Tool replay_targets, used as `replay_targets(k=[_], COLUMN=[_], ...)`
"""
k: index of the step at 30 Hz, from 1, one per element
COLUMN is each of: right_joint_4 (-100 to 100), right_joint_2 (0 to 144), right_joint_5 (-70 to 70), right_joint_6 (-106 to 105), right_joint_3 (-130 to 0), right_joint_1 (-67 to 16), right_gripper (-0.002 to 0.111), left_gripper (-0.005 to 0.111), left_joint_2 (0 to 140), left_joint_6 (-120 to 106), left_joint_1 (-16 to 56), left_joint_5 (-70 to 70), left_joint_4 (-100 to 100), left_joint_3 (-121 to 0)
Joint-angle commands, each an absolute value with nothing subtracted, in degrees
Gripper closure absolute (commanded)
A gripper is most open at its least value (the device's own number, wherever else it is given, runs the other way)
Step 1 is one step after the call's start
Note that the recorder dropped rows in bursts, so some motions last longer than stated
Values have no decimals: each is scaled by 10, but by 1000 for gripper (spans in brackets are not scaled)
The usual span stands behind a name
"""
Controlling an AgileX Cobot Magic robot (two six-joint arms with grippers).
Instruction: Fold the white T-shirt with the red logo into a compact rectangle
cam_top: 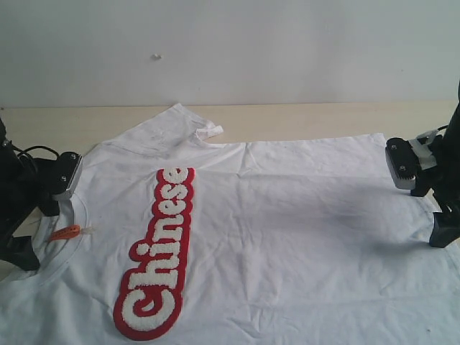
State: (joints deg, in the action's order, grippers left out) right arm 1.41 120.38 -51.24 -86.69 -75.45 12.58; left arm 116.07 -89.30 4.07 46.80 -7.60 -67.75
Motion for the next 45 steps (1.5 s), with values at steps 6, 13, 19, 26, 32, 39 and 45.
replay_targets(k=[6,13,19,26,32,39,45], right_joint_4=[14,15,37,78,59,70,25], right_joint_2=[1212,1212,1212,1214,1214,1221,1237], right_joint_5=[-505,-497,-497,-475,-479,-481,-508], right_joint_6=[-872,-872,-867,-873,-875,-904,-904], right_joint_3=[-753,-753,-753,-753,-753,-753,-753], right_joint_1=[128,128,128,128,128,128,128], right_gripper=[3,3,3,3,3,7,35], left_gripper=[10,10,10,10,10,10,10], left_joint_2=[1175,1175,1175,1175,1175,1175,1175], left_joint_6=[-897,-897,-897,-895,-895,-895,-895], left_joint_1=[39,39,39,39,39,39,39], left_joint_5=[455,455,453,452,444,444,444], left_joint_4=[-66,-63,-34,-34,-34,-34,-34], left_joint_3=[-673,-673,-673,-673,-673,-673,-673])
